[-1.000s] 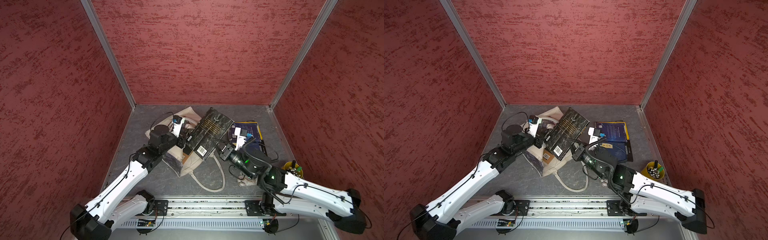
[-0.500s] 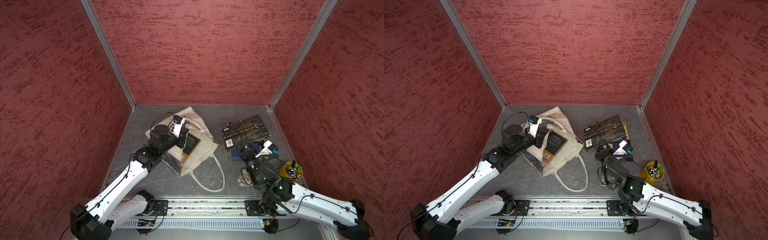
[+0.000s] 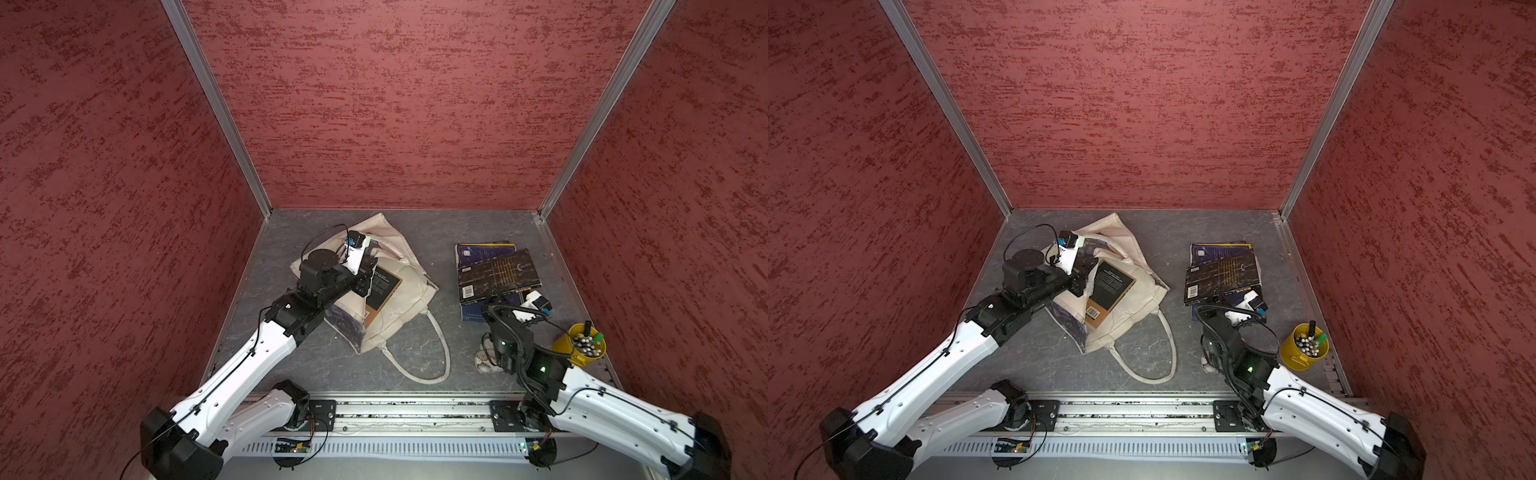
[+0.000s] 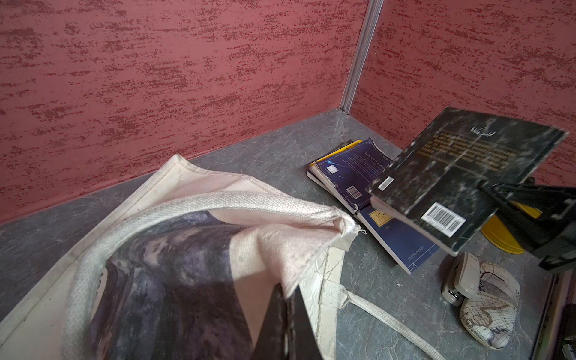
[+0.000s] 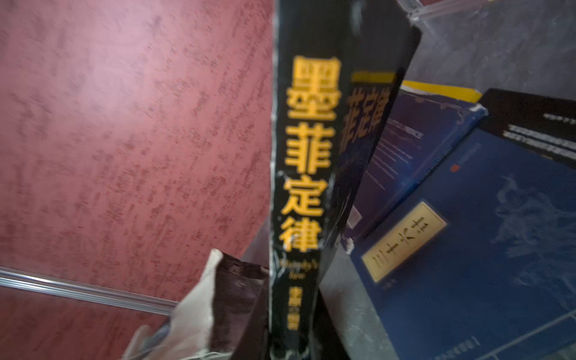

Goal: Take out the books from the canvas bag
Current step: Place the book on the book.

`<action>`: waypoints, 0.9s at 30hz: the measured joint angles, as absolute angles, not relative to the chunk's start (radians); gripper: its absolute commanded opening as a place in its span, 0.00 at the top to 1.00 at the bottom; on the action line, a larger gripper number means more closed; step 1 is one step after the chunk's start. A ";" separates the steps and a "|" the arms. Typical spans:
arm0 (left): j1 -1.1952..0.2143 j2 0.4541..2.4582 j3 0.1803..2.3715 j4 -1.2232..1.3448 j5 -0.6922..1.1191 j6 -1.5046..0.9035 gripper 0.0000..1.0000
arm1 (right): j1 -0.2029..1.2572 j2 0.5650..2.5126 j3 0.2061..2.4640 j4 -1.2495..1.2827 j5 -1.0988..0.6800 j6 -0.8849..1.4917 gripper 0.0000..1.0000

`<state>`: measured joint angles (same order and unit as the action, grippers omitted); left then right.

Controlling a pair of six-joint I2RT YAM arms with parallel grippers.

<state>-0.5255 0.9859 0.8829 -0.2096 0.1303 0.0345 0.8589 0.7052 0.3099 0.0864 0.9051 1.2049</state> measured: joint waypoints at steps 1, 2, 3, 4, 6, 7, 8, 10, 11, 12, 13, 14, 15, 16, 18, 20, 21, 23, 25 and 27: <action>-0.525 0.986 0.883 -0.210 0.130 0.035 1.00 | 0.843 0.718 0.294 0.093 0.881 1.208 1.00; -0.525 0.986 0.883 -0.210 0.130 0.035 1.00 | 0.831 0.727 0.286 0.101 0.865 1.210 1.00; -0.525 0.986 0.883 -0.210 0.130 0.035 1.00 | 0.815 0.737 0.281 0.111 0.846 1.216 1.00; -0.525 0.986 0.883 -0.210 0.130 0.035 1.00 | 0.798 0.747 0.279 0.127 0.822 1.221 1.00; -0.525 0.986 0.883 -0.210 0.130 0.035 1.00 | 0.758 0.769 0.271 0.176 0.772 1.226 1.00; -0.525 0.986 0.883 -0.210 0.130 0.035 1.00 | 0.732 0.781 0.261 0.207 0.747 1.229 1.00; -0.525 0.986 0.883 -0.210 0.130 0.035 1.00 | 0.710 0.792 0.251 0.226 0.728 1.234 1.00; -0.525 0.986 0.883 -0.210 0.130 0.035 1.00 | 0.665 0.813 0.226 0.256 0.686 1.254 1.00; -0.525 0.986 0.883 -0.210 0.130 0.035 1.00 | 0.651 0.818 0.214 0.262 0.672 1.270 1.00; -0.525 0.986 0.883 -0.210 0.130 0.035 1.00 | 0.639 0.822 0.202 0.266 0.658 1.287 1.00; -0.525 0.986 0.883 -0.210 0.130 0.035 1.00 | 0.630 0.824 0.189 0.266 0.649 1.308 1.00; -0.525 0.986 0.883 -0.210 0.130 0.035 1.00 | 0.625 0.825 0.181 0.265 0.643 1.324 1.00; -0.525 0.986 0.883 -0.210 0.130 0.035 1.00 | 0.621 0.827 0.176 0.262 0.635 1.343 1.00; -0.525 0.986 0.883 -0.210 0.130 0.035 1.00 | 0.618 0.829 0.175 0.254 0.630 1.360 1.00; -0.525 0.986 0.883 -0.210 0.130 0.035 1.00 | 0.617 0.829 0.174 0.237 0.621 1.402 1.00; -0.525 0.986 0.883 -0.210 0.130 0.035 1.00 | 0.617 0.827 0.172 0.220 0.617 1.443 1.00; -0.525 0.987 0.883 -0.210 0.131 0.035 1.00 | 0.617 0.825 0.170 0.210 0.614 1.464 1.00; -0.525 0.989 0.883 -0.210 0.132 0.035 1.00 | 0.617 0.816 0.167 0.178 0.609 1.504 1.00; -0.525 0.990 0.883 -0.210 0.133 0.035 1.00 | 0.616 0.801 0.167 0.142 0.605 1.540 1.00; -0.525 0.990 0.883 -0.210 0.133 0.035 1.00 | 0.616 0.772 0.165 0.106 0.603 1.576 1.00</action>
<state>-0.5255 0.9901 0.8829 -0.2096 0.1329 0.0349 0.6163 0.7715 0.1650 0.1059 0.6029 1.5757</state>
